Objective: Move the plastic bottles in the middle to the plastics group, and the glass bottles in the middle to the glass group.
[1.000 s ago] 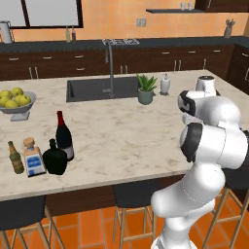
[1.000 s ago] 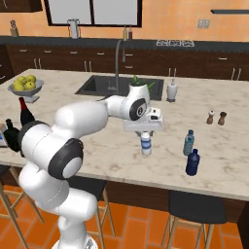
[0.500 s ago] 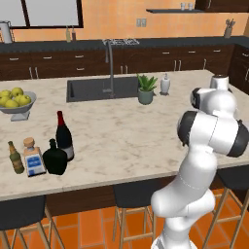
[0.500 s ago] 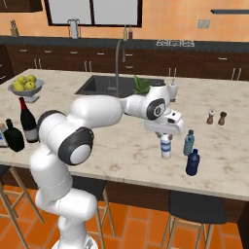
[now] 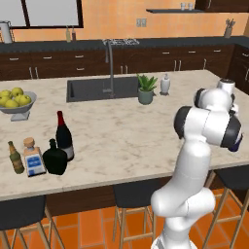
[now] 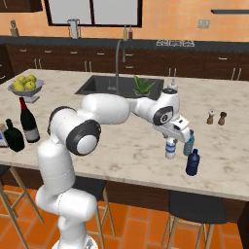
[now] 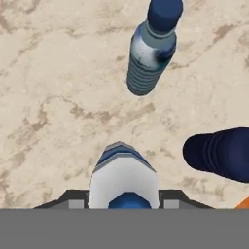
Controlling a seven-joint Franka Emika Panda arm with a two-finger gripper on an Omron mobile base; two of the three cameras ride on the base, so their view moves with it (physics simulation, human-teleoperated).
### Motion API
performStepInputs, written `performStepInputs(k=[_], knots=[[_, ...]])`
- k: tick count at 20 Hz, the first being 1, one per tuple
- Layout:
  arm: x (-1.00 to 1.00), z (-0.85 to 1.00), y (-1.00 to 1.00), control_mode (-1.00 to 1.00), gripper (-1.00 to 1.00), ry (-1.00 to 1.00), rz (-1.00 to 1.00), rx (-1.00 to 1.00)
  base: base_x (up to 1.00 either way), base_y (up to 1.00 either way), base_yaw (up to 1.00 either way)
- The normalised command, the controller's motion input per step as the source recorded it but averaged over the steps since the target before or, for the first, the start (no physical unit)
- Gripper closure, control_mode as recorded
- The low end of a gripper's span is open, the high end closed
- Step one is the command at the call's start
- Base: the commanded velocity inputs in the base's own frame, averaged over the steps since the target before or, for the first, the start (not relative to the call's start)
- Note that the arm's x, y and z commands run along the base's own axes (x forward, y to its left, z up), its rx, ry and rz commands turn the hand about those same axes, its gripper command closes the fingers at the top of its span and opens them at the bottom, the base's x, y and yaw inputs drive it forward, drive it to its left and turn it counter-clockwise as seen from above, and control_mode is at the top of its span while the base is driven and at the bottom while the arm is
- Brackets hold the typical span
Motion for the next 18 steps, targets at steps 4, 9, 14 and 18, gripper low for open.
performStepInputs(k=[4, 9, 14, 18], knots=[[0.27, -0.38, -0.06, -1.00, 1.00, -0.06, -0.13, 0.00, 0.00, 0.00, 0.00], [0.19, -0.47, 0.00, -1.00, 1.00, -0.01, -0.11, 0.00, 0.00, 0.00, 0.00], [0.17, -0.46, -0.01, -1.00, -1.00, 0.00, -0.06, 0.00, 0.00, 0.00, 0.00], [0.15, -0.33, -0.04, -1.00, -1.00, 0.00, -0.01, 0.00, 0.00, 0.00, 0.00]])
